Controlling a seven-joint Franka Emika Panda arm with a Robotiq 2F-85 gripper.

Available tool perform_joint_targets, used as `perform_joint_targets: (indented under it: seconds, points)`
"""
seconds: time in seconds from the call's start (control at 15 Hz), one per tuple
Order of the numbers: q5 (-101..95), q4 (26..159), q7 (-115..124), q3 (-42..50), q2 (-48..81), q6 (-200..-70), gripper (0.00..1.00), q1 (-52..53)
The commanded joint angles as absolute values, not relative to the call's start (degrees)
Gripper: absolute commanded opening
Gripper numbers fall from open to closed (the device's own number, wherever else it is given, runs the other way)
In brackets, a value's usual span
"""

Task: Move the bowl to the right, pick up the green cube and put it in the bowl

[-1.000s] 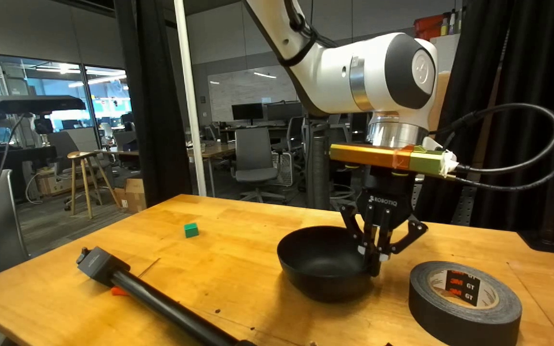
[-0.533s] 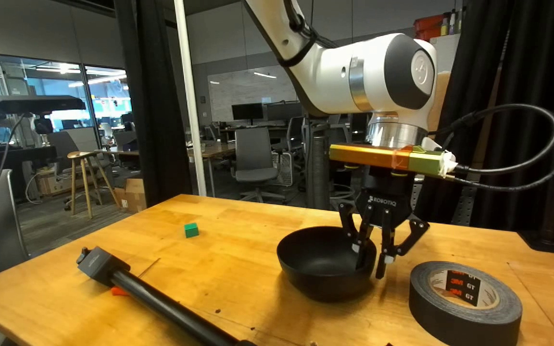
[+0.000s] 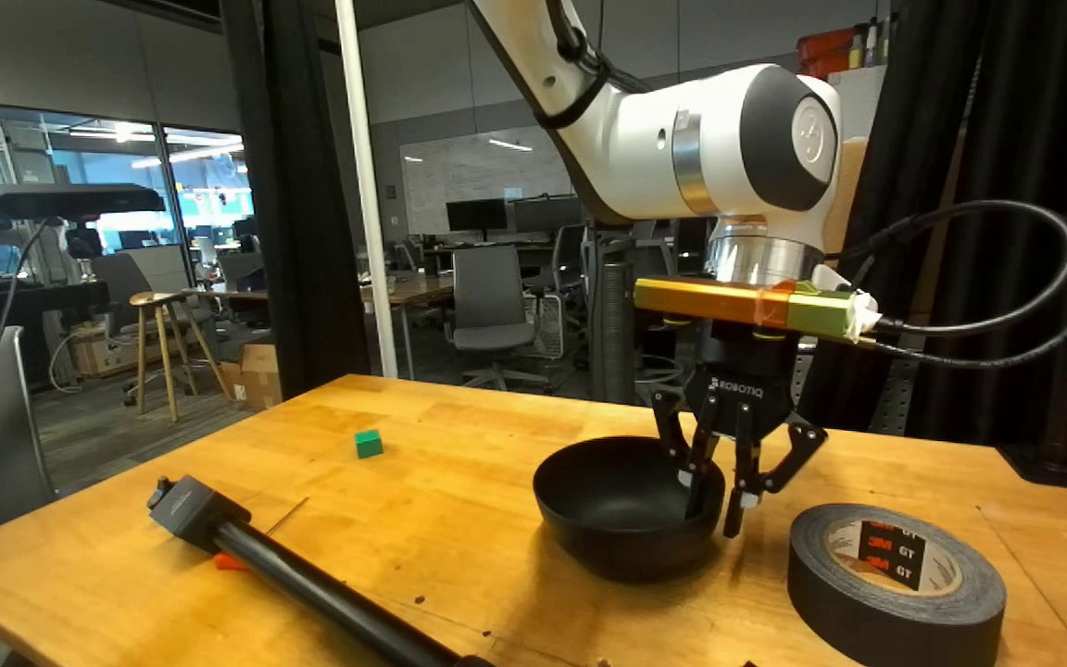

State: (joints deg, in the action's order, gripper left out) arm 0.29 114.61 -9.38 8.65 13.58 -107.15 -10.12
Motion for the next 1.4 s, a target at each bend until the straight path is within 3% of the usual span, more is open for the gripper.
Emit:
perform_joint_targets:
  seconds: [0.0, 0.07, 0.13, 0.2, 0.6, 1.33]
  points:
    - [0.2, 114.5, -9.4, 8.4, 13.6, -107.0, 0.32, -10.4]
    - [0.2, 114.5, -9.4, 8.4, 13.6, -107.0, 0.32, -10.4]
    - [0.2, 114.5, -9.4, 8.4, 13.6, -107.0, 0.57, -10.4]
    - [-0.3, 114.9, -8.7, 8.3, 13.1, -107.1, 0.57, -10.0]
    - [-3.8, 115.8, -3.9, 6.5, 9.9, -106.4, 0.99, -6.4]
    - [-12.3, 115.9, 10.3, -3.8, 8.6, -103.8, 1.00, 6.4]
